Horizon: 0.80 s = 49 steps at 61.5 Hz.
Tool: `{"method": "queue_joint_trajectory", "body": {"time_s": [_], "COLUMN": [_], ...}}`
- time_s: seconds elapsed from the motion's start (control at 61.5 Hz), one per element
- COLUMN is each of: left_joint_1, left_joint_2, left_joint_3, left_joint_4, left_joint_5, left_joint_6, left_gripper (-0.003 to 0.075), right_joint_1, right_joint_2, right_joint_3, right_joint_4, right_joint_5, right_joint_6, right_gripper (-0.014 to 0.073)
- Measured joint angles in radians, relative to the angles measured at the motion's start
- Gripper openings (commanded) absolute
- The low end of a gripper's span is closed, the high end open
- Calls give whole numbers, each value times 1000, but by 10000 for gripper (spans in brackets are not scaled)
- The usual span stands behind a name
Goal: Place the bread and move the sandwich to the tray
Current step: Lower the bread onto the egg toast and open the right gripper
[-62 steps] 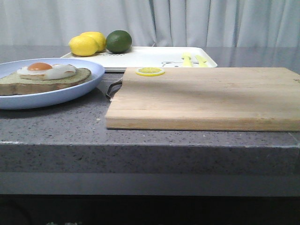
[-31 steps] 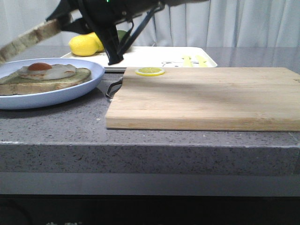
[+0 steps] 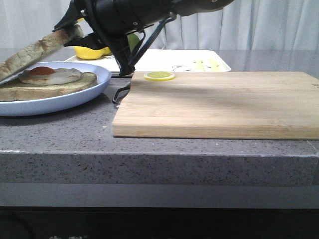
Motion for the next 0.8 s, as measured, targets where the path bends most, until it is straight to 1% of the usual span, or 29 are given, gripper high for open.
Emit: {"method": "queue_joint_trajectory", "body": {"time_s": [0.097,0.276,0.422,0.487,0.682,0.747,0.796], "left_joint_1": [0,0,0,0,0,0,0], "left_joint_2": [0,0,0,0,0,0,0], "left_joint_3": [0,0,0,0,0,0,0], "left_joint_4": [0,0,0,0,0,0,0], "left_joint_5": [0,0,0,0,0,0,0], "left_joint_6": [0,0,0,0,0,0,0], "left_gripper": [491,491,491,491,491,491,491], "right_joint_1": [-27,-75,-106,-114,-122,-122,-122], "right_joint_2": [-4,-46,-125,-174,-357,-415,-465], "right_joint_3": [0,0,0,0,0,0,0], "right_joint_4": [-77,-282,-431,-519,-857,-976,-1084], "right_joint_5": [29,55,75,87,174,212,246], "right_joint_6": [-4,-8,-10,-10,-1,37,95], "right_gripper": [374,374,374,374,372,372,372]}}
